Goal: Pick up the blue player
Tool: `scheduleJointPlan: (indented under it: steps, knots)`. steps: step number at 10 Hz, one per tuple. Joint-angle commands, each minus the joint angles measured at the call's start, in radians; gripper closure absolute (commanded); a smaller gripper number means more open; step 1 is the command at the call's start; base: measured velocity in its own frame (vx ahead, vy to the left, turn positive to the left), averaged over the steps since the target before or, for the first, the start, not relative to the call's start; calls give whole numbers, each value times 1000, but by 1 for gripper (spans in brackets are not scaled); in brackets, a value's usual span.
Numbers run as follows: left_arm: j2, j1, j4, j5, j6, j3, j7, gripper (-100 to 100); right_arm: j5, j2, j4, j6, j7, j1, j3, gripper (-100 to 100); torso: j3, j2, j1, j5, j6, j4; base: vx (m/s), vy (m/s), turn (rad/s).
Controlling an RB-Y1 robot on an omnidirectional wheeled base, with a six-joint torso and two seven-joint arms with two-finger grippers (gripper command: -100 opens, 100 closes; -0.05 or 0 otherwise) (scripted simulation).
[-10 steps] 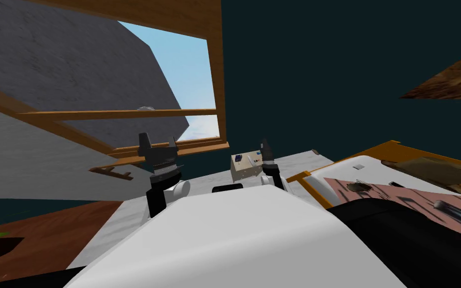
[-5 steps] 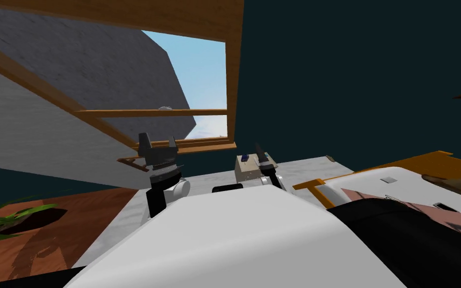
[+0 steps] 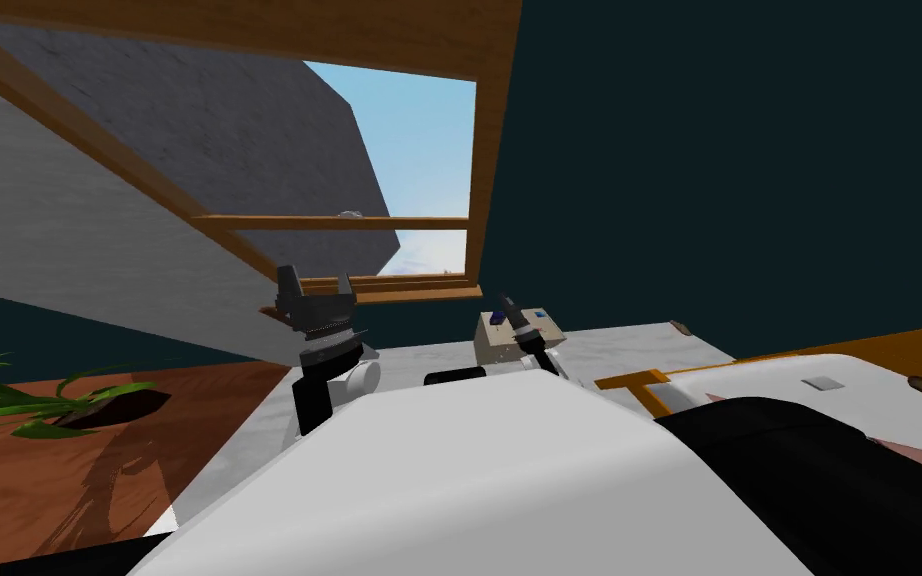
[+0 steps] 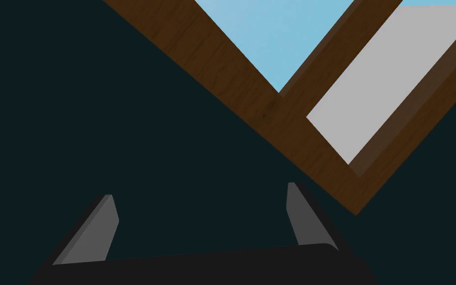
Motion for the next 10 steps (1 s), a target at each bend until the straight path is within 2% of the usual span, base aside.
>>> scheduleJointPlan:
  steps: [1, 2, 4, 5, 6, 7, 8, 10]
  knots:
    - [0, 0, 0, 0, 0, 0, 0, 0, 22, -44, 49, -6, 20, -14, 22, -100, 0, 0, 0, 0, 0, 0, 4, 78, 204]
    - [0, 0, 0, 0, 0, 0, 0, 0, 22, -44, 49, -6, 20, -14, 22, -100, 0, -1, 3, 0, -1, 0, 83, 113, 295]
    - [0, 0, 0, 0, 0, 0, 0, 0, 65, -115, 118, -24, 56, -34, 66, -100, -4, -8, 4, 1, -1, -2, 111, 98, 250]
    - [0, 0, 0, 0, 0, 0, 0, 0, 65, -117, 134, -24, 56, -34, 66, -100, -4, -8, 4, 1, -1, -2, 58, 53, 71]
    - [0, 0, 0, 0, 0, 0, 0, 0, 88, -154, 166, -33, 74, -44, 90, -100, -3, -5, 2, 1, 0, -1, 28, 47, 167]
    - [0, 0, 0, 0, 0, 0, 0, 0, 88, -154, 180, -33, 74, -44, 90, -100, -2, -3, 2, 0, 0, -1, 14, 35, 97]
    - [0, 0, 0, 0, 0, 0, 0, 0, 112, -192, 207, -43, 91, -53, 115, -100, -1, -2, 1, 0, 0, 0, 18, 48, 138]
    - [0, 0, 0, 0, 0, 0, 0, 0, 112, -192, 227, -43, 91, -53, 115, -100, -1, -1, 1, 0, 0, 0, 14, 30, 69]
